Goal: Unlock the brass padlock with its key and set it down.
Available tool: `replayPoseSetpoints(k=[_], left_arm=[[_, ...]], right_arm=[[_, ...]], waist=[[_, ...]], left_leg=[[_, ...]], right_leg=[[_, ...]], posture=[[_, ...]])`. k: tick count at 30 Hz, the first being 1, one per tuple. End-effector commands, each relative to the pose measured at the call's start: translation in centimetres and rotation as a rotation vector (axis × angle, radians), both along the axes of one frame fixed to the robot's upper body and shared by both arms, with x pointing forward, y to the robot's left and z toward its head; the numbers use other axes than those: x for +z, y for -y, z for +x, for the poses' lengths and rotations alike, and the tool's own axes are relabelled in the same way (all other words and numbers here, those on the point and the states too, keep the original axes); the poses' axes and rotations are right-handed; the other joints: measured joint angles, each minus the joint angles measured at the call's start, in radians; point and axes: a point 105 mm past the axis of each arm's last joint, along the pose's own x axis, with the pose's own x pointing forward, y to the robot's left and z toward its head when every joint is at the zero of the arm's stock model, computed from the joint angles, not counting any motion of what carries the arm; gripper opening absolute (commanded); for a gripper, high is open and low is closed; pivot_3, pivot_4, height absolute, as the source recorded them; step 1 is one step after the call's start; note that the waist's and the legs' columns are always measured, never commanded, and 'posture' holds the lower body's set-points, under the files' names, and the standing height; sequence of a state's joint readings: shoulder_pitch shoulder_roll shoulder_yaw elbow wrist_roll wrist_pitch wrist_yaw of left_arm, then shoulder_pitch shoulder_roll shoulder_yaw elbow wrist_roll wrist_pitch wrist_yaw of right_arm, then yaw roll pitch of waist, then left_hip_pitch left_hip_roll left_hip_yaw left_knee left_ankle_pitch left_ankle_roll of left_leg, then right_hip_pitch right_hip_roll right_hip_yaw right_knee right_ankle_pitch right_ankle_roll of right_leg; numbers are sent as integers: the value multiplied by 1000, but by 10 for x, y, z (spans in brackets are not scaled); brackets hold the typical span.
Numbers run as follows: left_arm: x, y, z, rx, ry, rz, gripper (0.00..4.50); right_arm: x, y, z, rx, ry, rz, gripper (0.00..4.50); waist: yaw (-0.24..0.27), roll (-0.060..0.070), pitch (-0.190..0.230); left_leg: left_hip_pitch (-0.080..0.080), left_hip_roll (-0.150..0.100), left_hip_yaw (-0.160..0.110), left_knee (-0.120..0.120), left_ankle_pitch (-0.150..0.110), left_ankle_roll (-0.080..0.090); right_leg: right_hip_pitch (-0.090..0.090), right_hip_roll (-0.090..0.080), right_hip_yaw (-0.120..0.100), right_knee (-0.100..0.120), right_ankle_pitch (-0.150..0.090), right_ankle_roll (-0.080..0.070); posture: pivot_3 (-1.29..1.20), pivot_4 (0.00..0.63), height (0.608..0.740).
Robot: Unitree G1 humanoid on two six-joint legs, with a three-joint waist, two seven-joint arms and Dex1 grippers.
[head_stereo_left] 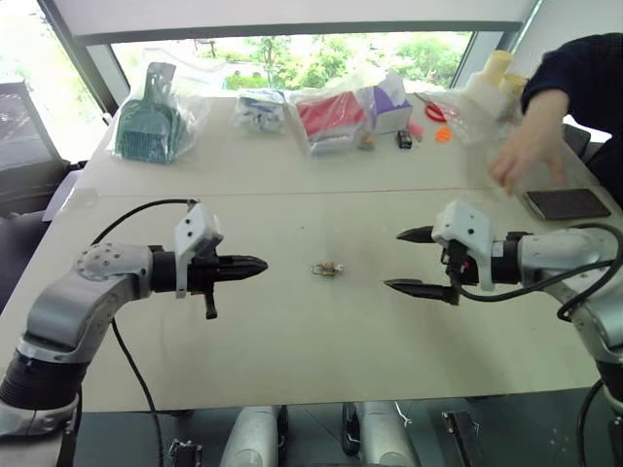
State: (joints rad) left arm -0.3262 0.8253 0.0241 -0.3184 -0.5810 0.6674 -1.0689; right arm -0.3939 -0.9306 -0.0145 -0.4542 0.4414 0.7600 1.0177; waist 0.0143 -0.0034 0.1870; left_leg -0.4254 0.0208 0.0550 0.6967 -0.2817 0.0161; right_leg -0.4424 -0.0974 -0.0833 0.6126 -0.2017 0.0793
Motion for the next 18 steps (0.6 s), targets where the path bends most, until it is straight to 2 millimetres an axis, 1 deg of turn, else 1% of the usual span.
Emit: replayPoseSetpoints(k=[1,4,6,8,13,16,18], left_arm=[[10,-2,-3,-36,40,1,0],[12,-1,1,-20,53,-7,0],[18,1,2,-22,42,-53,0],[21,3,3,-25,46,-65,0],[18,7,3,-58,55,-41,0],[12,7,4,-73,60,-19,0],[9,8,3,-85,61,-15,0]], right_arm=[[10,-5,-2,34,40,-8,4462],[8,-6,-2,35,49,-13,4462],[7,-7,-2,36,52,-13,4462],[6,-7,-1,32,58,-14,4462],[8,-8,-1,19,72,-6,4462],[3,-7,-3,23,77,-27,4462],[4,-7,-3,16,87,-25,4462]], waist=[[0,0,0],[0,0,0],[-1,0,0],[0,0,0],[-1,0,0],[-1,0,0],[0,0,0]], left_leg=[[0,0,0,0,0,0],[0,0,0,0,0,0],[0,0,0,0,0,0],[0,0,0,0,0,0],[0,0,0,0,0,0],[0,0,0,0,0,0],[0,0,0,0,0,0]], right_leg=[[0,0,0,0,0,0],[0,0,0,0,0,0],[0,0,0,0,0,0],[0,0,0,0,0,0],[0,0,0,0,0,0],[0,0,0,0,0,0],[0,0,0,0,0,0]], posture=[[0,150,740],[0,150,740],[0,150,740],[0,150,740],[0,150,740],[0,150,740],[0,150,740]])
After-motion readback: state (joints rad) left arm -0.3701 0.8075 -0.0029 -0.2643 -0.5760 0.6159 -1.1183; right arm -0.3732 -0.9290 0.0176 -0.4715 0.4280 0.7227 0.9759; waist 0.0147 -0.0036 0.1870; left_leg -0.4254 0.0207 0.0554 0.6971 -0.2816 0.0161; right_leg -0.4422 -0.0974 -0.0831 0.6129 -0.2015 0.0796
